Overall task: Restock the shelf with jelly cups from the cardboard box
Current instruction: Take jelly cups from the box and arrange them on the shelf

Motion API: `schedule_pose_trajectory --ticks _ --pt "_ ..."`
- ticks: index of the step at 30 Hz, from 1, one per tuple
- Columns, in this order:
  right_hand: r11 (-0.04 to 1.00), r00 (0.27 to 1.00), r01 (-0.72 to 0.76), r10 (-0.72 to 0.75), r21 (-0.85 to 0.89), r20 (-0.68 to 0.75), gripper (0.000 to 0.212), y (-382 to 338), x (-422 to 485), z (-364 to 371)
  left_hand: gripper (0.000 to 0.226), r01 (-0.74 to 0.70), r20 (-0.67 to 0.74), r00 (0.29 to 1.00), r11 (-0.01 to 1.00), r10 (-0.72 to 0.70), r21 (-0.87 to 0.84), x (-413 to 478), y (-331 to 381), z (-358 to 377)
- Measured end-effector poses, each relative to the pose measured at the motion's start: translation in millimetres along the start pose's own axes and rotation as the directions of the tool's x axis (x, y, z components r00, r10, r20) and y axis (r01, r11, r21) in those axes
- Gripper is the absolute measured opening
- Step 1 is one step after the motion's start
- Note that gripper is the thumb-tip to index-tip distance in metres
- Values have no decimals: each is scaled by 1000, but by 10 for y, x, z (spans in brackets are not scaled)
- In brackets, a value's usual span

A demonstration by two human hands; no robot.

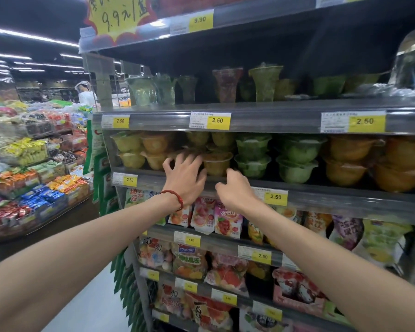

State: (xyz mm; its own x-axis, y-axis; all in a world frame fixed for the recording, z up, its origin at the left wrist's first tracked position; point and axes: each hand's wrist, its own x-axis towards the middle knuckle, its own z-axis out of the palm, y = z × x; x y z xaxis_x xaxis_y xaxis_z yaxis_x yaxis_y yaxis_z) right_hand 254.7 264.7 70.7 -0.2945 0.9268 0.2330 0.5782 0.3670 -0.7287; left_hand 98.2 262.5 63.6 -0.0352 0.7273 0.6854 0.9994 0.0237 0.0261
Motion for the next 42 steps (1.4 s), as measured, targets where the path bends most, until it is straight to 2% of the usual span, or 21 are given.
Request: schedule_pose_trajectory --ticks 3,5,7,9,12,14,18,22,25,28,33,37,42 --pt "996 991 66 -57 63 -124 38 59 -126 -20 39 16 -66 998 997 -20 -70 -115 44 34" --pt "985 981 124 -104 116 -161 31 112 -204 -20 43 44 -137 988 980 -71 -192 -254 85 28" --pt "974 979 148 -120 173 -162 25 159 -257 -7 39 51 -199 973 953 -115 -298 -422 109 3" --pt "966 985 143 -119 214 -122 26 200 -304 55 32 52 -205 968 919 -142 -390 -619 93 11" --pt "964 990 138 -135 227 -27 25 261 -421 268 27 95 -95 983 871 -159 -482 -998 11 104" --pt "964 988 124 -141 236 60 24 308 -510 481 27 171 18 982 846 -188 -505 -1306 -61 182" --pt "975 963 27 -85 222 256 26 401 -679 1041 29 393 259 918 782 -301 -484 -1962 -276 320" --pt "988 906 -37 -31 150 422 26 481 -901 1675 20 621 438 771 697 -462 -358 -2645 -611 424" --pt "989 833 -110 36 102 553 25 557 -1072 2201 25 799 567 580 546 -585 -253 -3181 -925 523" --pt "987 767 -156 93 43 635 25 637 -1206 2732 27 900 665 411 396 -623 -185 -3651 -1299 644" --pt "965 642 -259 207 -46 738 21 822 -1503 3643 25 985 741 165 140 -651 -97 -4405 -1875 870" --pt "946 553 -300 278 -124 785 24 1111 -1662 4436 13 997 773 55 74 -632 -10 -5028 -2329 1164" --pt "907 468 -361 375 -214 800 28 1623 -1797 5343 13 996 782 -91 -38 -617 86 -5652 -2745 1615"
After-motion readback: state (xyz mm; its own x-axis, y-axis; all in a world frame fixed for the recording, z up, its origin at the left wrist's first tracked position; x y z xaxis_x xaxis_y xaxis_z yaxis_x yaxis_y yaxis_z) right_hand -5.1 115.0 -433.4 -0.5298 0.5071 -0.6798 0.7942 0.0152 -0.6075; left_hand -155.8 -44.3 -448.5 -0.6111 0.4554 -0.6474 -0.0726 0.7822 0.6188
